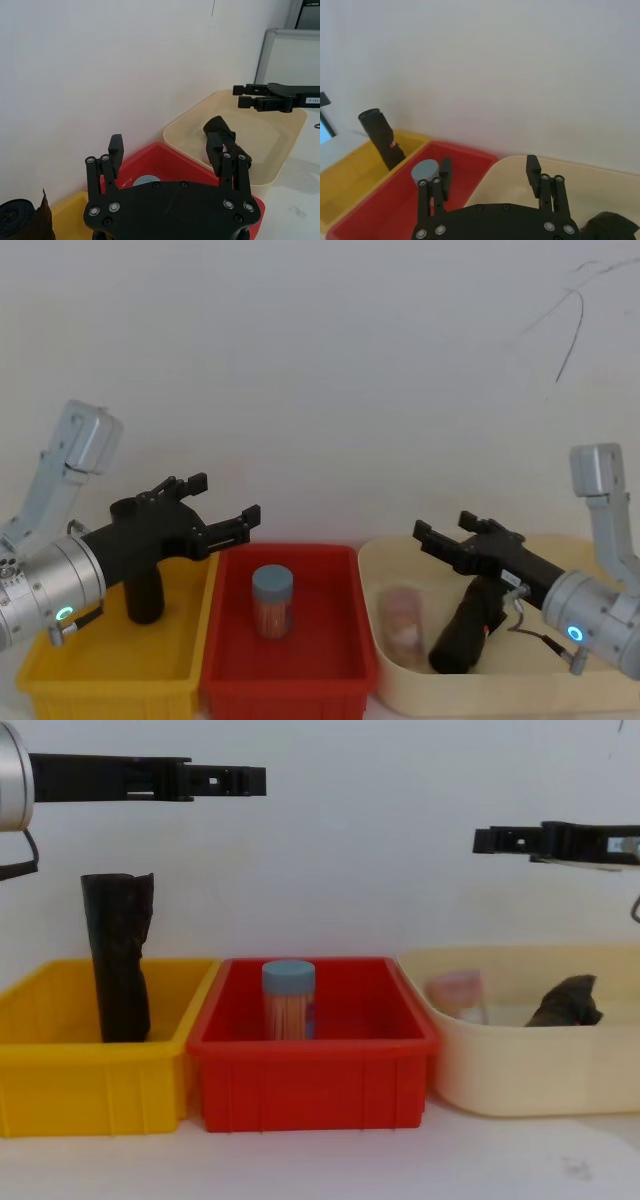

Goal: Pick up the garbage bag with the one hand and transfer it to the other hand.

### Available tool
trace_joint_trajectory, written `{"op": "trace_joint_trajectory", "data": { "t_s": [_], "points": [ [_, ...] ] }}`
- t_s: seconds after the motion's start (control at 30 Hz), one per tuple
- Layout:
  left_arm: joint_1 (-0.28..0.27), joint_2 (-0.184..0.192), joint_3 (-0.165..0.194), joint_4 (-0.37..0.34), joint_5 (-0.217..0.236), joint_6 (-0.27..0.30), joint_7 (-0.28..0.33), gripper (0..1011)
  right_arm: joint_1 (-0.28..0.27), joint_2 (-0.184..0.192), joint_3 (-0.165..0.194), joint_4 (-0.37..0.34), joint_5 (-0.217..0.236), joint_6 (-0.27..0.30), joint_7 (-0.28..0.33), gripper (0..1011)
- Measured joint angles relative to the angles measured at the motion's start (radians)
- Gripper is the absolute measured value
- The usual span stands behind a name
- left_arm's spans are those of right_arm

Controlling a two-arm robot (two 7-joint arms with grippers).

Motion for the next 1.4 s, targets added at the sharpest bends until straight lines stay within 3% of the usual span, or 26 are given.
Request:
{"op": "trace_joint_trajectory", "data": {
  "t_s": [0.07, 0.1, 0.2, 0.3, 0.33, 0.4, 0.43, 0.47, 0.57, 0.6, 0.63, 0.87, 0.9, 1.1, 1.13, 1.33, 1.37, 1.4],
  "points": [
    [0.000, 0.000, 0.000, 0.000, 0.000, 0.000, 0.000, 1002, -0.005, 0.003, 0.005, 0.003, 0.003, -0.010, 0.000, 743],
    [0.000, 0.000, 0.000, 0.000, 0.000, 0.000, 0.000, 1002, -0.010, 0.006, 0.010, 0.005, 0.005, -0.018, 0.000, 863],
    [0.000, 0.000, 0.000, 0.000, 0.000, 0.000, 0.000, 1002, -0.010, 0.006, 0.010, 0.005, 0.005, -0.018, 0.000, 912],
    [0.000, 0.000, 0.000, 0.000, 0.000, 0.000, 0.000, 1002, -0.036, 0.013, 0.022, 0.006, 0.009, -0.061, -0.001, 943],
    [0.000, 0.000, 0.000, 0.000, 0.000, 0.000, 0.000, 1002, -0.036, 0.013, 0.022, 0.006, 0.009, -0.061, -0.001, 1004],
    [0.000, 0.000, 0.000, 0.000, 0.000, 0.000, 0.000, 1002, -0.036, 0.013, 0.022, 0.006, 0.009, -0.061, -0.001, 1004],
    [0.000, 0.000, 0.000, 0.000, 0.000, 0.000, 0.000, 1002, -0.067, 0.013, 0.029, -0.006, 0.007, -0.118, -0.003, 1004],
    [0.000, 0.000, 0.000, 0.000, 0.000, 0.000, 0.000, 1002, -0.072, 0.012, 0.030, -0.008, 0.006, -0.130, -0.004, 1004],
    [0.000, 0.000, 0.000, 0.000, 0.000, 0.000, 0.000, 1002, -0.072, 0.012, 0.030, -0.008, 0.006, -0.130, -0.004, 1004],
    [0.000, 0.000, 0.000, 0.000, 0.000, 0.000, 0.000, 1001, -0.109, 0.006, 0.036, -0.022, -0.003, -0.194, -0.008, 1004],
    [0.000, 0.000, 0.000, 0.000, 0.000, 0.000, 0.000, 1001, -0.117, 0.004, 0.036, -0.026, -0.006, -0.213, -0.008, 1004],
    [0.000, 0.000, 0.000, 0.000, 0.000, 0.000, 0.000, 1001, -0.117, 0.004, 0.036, -0.026, -0.006, -0.213, -0.008, 1004],
    [0.000, 0.000, 0.000, 0.000, 0.000, 0.000, 0.000, 1001, -0.174, -0.009, 0.037, -0.050, -0.022, -0.300, -0.008, 1004],
    [0.000, 0.000, 0.000, 0.000, 0.000, 0.000, 0.000, 1001, -0.174, -0.009, 0.037, -0.050, -0.022, -0.300, -0.008, 1004],
    [0.000, 0.000, 0.000, 0.000, 0.000, 0.000, 0.000, 1001, -0.256, -0.031, 0.031, -0.082, -0.048, -0.432, 0.005, 1004],
    [0.000, 0.000, 0.000, 0.000, 0.000, 0.000, 0.000, 1002, -0.261, -0.033, 0.031, -0.084, -0.050, -0.441, 0.006, 1004],
    [0.000, 0.000, 0.000, 0.000, 0.000, 0.000, 0.000, 1002, -0.299, -0.044, 0.028, -0.097, -0.061, -0.501, 0.013, 1004],
    [0.000, 0.000, 0.000, 0.000, 0.000, 0.000, 0.000, 1002, -0.306, -0.045, 0.027, -0.100, -0.064, -0.511, 0.014, 1004]
  ]
}}
